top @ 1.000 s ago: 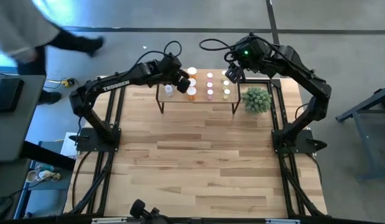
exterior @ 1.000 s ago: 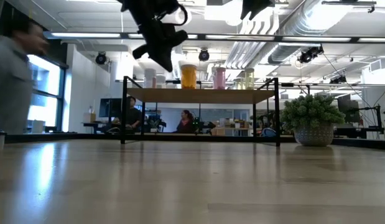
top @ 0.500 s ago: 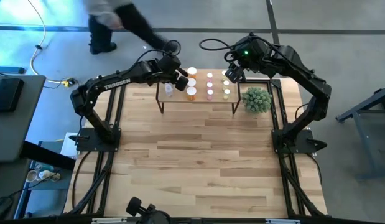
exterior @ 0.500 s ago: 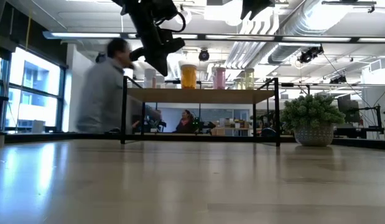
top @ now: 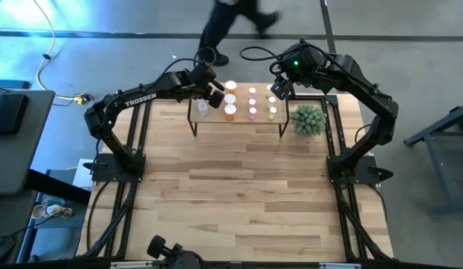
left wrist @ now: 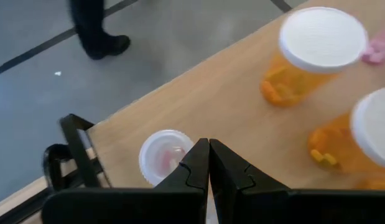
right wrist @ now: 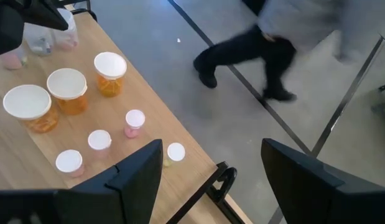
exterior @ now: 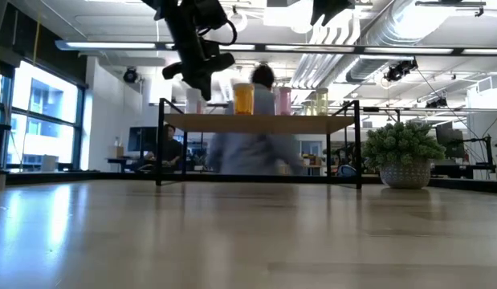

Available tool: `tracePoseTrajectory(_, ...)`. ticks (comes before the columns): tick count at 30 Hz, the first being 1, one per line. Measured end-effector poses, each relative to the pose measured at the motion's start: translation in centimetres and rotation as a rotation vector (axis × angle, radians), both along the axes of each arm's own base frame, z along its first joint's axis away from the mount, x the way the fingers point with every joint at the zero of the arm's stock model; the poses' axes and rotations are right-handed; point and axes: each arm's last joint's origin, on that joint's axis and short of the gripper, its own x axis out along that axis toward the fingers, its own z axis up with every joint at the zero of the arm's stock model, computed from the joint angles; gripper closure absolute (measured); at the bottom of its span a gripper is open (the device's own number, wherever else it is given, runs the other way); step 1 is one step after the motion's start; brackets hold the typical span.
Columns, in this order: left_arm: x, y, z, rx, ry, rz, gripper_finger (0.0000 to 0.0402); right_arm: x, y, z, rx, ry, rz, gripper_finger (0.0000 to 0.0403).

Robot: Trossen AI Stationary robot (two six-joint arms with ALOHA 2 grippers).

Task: Pick and place medicine bottles onto shelf by color
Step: Adjust the colored pill bottles on the shelf

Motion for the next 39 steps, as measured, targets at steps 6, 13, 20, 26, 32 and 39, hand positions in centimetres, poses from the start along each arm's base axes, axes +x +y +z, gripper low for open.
tracePoseTrajectory(6, -0.1, 0.0, 0.0, 0.007, 0.009, 0.006, 0.0401, 0.0, 0.0, 0.0, 0.000, 0.000, 0.000, 0.0139)
tracePoseTrajectory(13, 0.3, -0.7, 0.3, 0.017, 0.012, -0.037, 0.0401, 0.0, 0.0, 0.0, 0.001, -0.001, 0.001, 0.0139)
tracePoseTrajectory(20, 1.2, -2.9, 0.8, 0.013, 0.014, -0.106, 0.0401, 0.0, 0.0, 0.0, 0.003, -0.001, 0.002, 0.0139)
tracePoseTrajectory(26, 1.7, -4.3, 0.6, 0.013, 0.062, -0.124, 0.0401, 0.0, 0.0, 0.0, 0.009, -0.012, -0.007, 0.0139)
tracePoseTrajectory(32, 1.4, -4.9, 0.3, -0.033, 0.101, -0.109, 0.0401, 0.0, 0.0, 0.0, 0.008, -0.012, -0.008, 0.0139)
tracePoseTrajectory(39, 1.6, -5.3, 0.1, -0.028, 0.122, -0.114, 0.0401, 0.0, 0.0, 0.0, 0.008, -0.012, -0.008, 0.0139)
